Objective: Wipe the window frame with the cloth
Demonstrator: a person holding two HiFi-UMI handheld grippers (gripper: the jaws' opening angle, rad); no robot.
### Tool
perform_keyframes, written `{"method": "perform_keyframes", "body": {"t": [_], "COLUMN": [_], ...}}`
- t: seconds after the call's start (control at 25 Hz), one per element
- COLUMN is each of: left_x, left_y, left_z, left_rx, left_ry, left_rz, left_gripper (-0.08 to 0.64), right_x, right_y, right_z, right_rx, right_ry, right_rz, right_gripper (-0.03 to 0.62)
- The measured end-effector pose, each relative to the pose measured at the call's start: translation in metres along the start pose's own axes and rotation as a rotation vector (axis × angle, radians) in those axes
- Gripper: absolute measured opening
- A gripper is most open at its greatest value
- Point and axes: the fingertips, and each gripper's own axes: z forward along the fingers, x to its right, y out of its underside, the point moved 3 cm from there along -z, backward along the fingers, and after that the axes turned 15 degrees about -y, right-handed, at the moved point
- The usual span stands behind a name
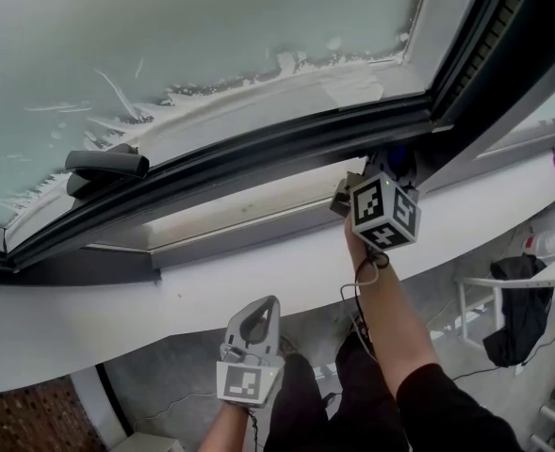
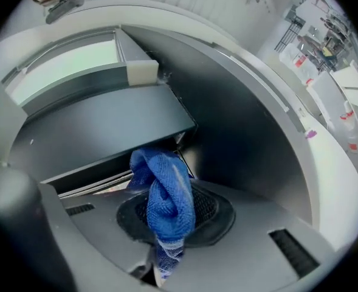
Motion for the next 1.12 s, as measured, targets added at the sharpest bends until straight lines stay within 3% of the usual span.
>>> {"method": "perform_keyframes", "body": {"t": [0.48, 0.76, 1.12], "left_x": [-0.013, -0.027, -0.047], "left_y": [0.001, -0.006, 0.001], "left_z": [-0.010, -0.016, -0.028], "left_rx": [0.007, 0.034, 0.038], "left_ry": [-0.019, -0.049, -0.074], "left_rz": [-0.030, -0.059, -0.081], "left_gripper": [0.005, 0.005, 0.005], "right_x": [-0.020, -0.051, -0.088], "right_y": [-0.009, -0.001, 0.013], "right_z": [0.001, -0.005, -0.011], "right_rx": [0.042, 0.018, 0.007], "right_ry": [-0.053, -0.136, -0.180], "right_rz": [-0.144, -0.274, -0.289], "right_gripper": [0.026, 0.026, 0.026]}}
